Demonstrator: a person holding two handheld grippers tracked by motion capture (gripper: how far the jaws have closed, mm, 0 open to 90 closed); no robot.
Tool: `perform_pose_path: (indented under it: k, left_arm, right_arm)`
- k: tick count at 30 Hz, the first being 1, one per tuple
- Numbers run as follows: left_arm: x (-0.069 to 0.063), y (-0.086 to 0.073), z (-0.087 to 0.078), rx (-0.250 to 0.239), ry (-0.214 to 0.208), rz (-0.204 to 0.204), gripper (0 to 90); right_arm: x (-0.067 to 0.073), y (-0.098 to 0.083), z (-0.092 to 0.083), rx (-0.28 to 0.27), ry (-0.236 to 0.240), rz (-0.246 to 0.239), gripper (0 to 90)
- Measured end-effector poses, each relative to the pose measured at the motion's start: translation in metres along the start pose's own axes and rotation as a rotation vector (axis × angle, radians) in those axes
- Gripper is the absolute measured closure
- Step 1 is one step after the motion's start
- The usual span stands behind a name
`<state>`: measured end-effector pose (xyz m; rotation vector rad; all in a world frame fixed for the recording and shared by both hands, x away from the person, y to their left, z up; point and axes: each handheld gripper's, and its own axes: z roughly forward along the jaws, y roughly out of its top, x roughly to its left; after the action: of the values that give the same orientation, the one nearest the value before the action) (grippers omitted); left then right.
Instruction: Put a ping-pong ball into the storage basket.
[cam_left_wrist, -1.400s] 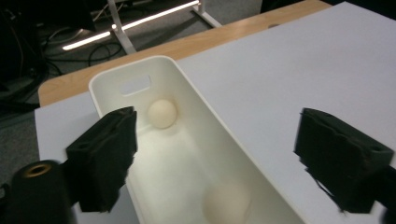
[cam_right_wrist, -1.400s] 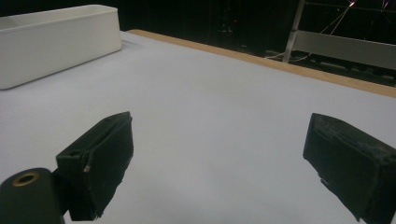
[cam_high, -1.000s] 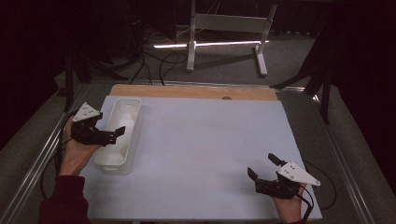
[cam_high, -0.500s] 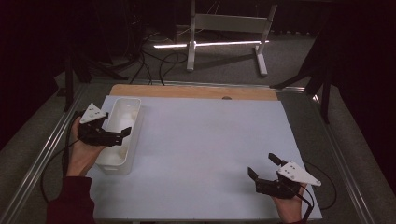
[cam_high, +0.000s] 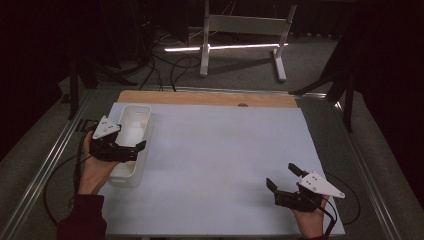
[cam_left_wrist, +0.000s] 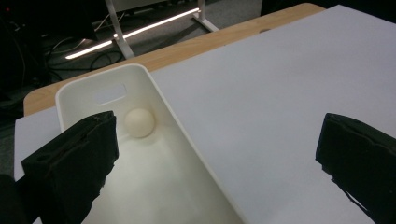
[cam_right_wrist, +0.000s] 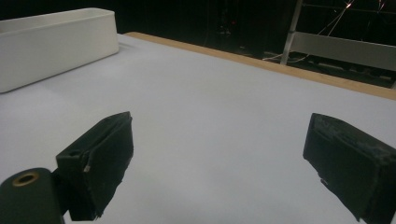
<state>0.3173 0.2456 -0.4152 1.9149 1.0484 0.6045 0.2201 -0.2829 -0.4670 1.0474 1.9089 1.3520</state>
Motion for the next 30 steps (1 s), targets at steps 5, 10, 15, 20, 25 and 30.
perform_pose_path:
  k: [5,10,15,20,25,30]
  left_arm:
    - [-0.006,-0.009,0.003,-0.022,-0.004,-0.022,0.1]
    - [-0.011,-0.016,0.005,-0.03,-0.01,-0.025,0.1]
    - [-0.017,-0.022,0.006,-0.039,-0.018,-0.023,0.1]
    - [-0.021,-0.025,0.006,-0.04,-0.033,-0.017,0.0]
    - [-0.027,-0.03,0.004,-0.054,-0.034,-0.007,0.0]
    - [-0.031,-0.038,0.001,-0.087,-0.031,-0.018,0.0]
  right_arm:
    - [0.001,0.0,0.003,0.01,0.004,-0.007,8.0]
    - [-0.001,0.001,0.003,0.004,0.001,-0.003,8.1]
    - [-0.001,0.003,0.004,0.008,0.002,-0.011,8.1]
    - [-0.001,0.004,0.006,0.007,0.004,-0.016,8.0]
    - [-0.001,0.007,0.01,0.009,0.012,-0.025,8.0]
    - [-0.001,0.009,0.014,0.001,0.022,-0.029,8.0]
